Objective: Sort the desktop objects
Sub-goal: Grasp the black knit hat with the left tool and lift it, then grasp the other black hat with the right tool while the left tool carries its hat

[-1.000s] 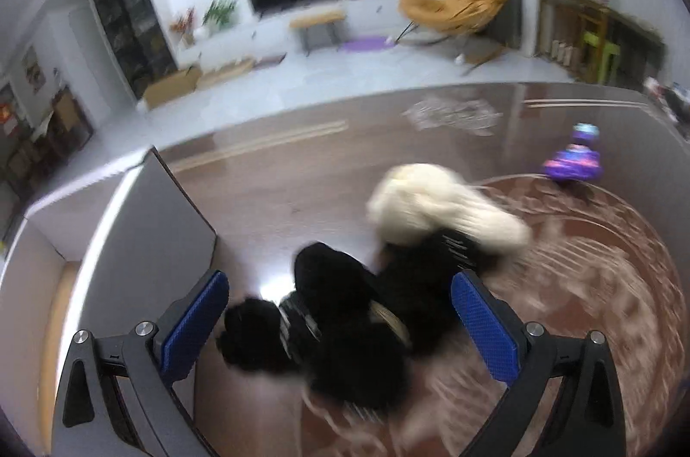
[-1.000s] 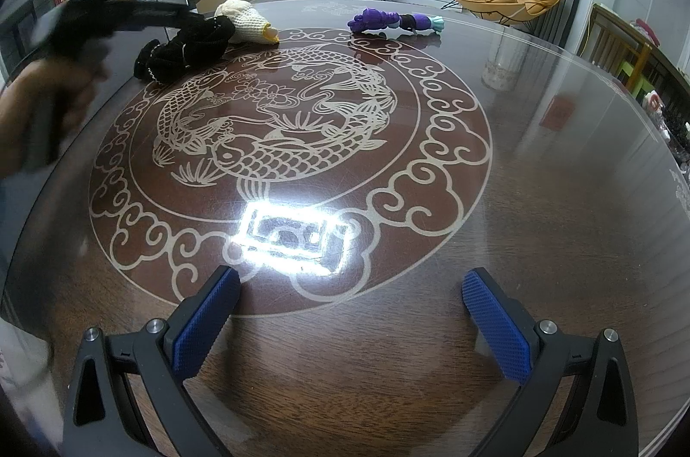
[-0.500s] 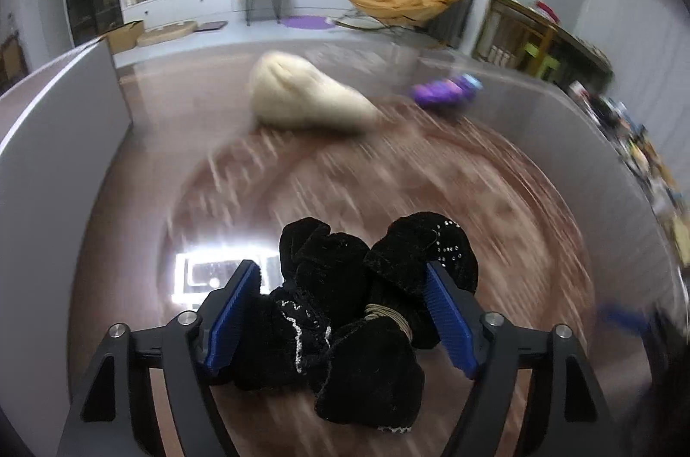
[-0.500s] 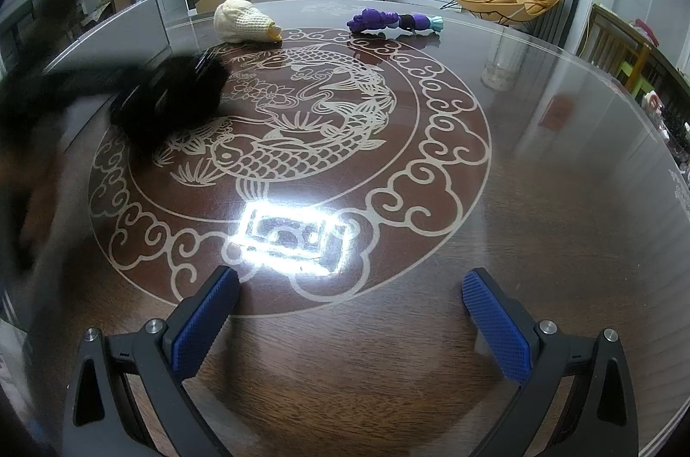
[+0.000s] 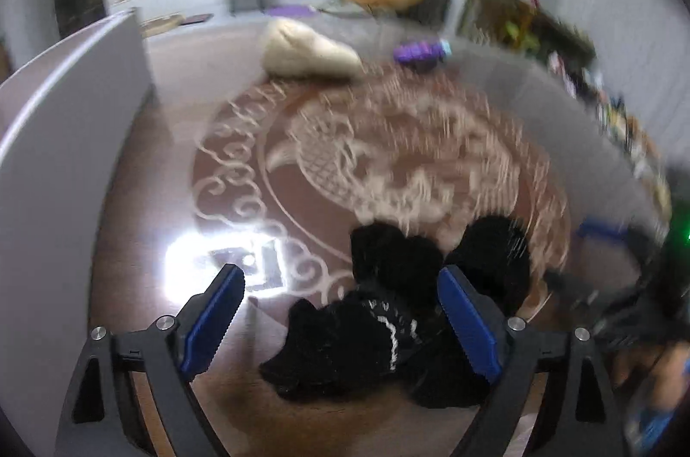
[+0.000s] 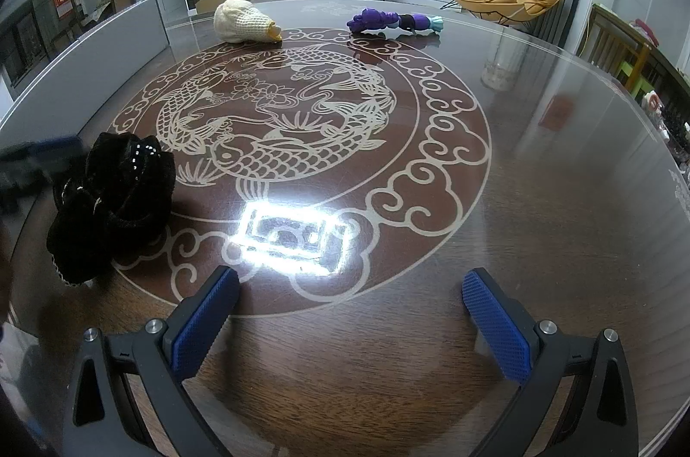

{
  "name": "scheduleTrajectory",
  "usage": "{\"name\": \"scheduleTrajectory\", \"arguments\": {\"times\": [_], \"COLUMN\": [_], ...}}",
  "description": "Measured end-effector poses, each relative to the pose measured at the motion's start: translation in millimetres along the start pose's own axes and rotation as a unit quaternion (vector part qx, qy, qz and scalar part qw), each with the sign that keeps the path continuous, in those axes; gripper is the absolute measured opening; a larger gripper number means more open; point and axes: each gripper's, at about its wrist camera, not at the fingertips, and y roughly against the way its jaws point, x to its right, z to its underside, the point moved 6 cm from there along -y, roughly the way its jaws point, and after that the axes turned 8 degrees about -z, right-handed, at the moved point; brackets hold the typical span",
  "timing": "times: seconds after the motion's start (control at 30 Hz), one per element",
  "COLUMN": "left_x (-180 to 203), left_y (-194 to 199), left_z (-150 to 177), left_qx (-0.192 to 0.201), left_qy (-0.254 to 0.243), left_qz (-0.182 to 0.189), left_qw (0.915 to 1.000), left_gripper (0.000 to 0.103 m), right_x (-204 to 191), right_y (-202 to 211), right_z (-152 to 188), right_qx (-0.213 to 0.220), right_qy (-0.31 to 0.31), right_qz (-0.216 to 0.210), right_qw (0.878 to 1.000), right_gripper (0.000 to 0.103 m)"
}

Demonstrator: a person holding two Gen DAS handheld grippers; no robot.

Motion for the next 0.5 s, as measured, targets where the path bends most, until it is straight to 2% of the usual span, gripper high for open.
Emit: {"name": "scheduleTrajectory", "arguments": {"times": [0.03, 0.1, 0.13, 0.17, 0.2, 0.3, 0.37, 0.43, 0.5], "left_x": [8.9, 21.1, 26.0, 28.4, 27.6, 14.9, 0.0, -12.1, -26.3], "left_y": [-3.7, -3.3, -1.4, 2.1, 4.6, 9.4, 17.8, 27.5, 41.4], "left_z": [4.3, 10.2, 12.4, 13.5, 13.8, 18.6, 28.9, 36.9, 49.4], "left_qx": [0.001, 0.006, 0.009, 0.016, 0.018, 0.013, 0.014, 0.020, 0.029], "left_qy": [-0.024, -0.042, -0.045, -0.042, -0.035, 0.016, 0.043, 0.057, 0.072], "left_qz": [0.000, 0.011, 0.015, 0.012, 0.008, 0.005, -0.015, -0.035, -0.060], "left_qw": [0.9997, 0.9991, 0.9988, 0.9989, 0.9992, 0.9998, 0.9989, 0.9976, 0.9951], "left_gripper": [0.091, 0.086, 0.072, 0.048, 0.040, 0.039, 0.038, 0.038, 0.039], "right_x": [0.0, -0.2, 0.1, -0.2, 0.1, 0.2, -0.6, -0.1, -3.5], "right_y": [0.1, -0.6, 0.0, -0.9, -0.1, -0.3, 0.7, 6.2, 25.2], "right_z": [0.1, -1.0, 0.0, -1.4, -0.2, -0.5, 0.7, 2.0, 7.0], "right_qx": [0.000, 0.000, 0.000, 0.000, 0.000, 0.000, 0.001, 0.008, 0.020], "right_qy": [0.000, 0.000, 0.000, 0.000, 0.000, 0.000, -0.001, -0.013, -0.080], "right_qz": [0.000, 0.000, 0.000, 0.000, 0.000, 0.000, -0.003, -0.025, -0.076], "right_qw": [1.000, 1.000, 1.000, 1.000, 1.000, 1.000, 1.000, 1.000, 0.994], "right_gripper": [0.103, 0.103, 0.103, 0.103, 0.103, 0.103, 0.103, 0.103, 0.101]}}
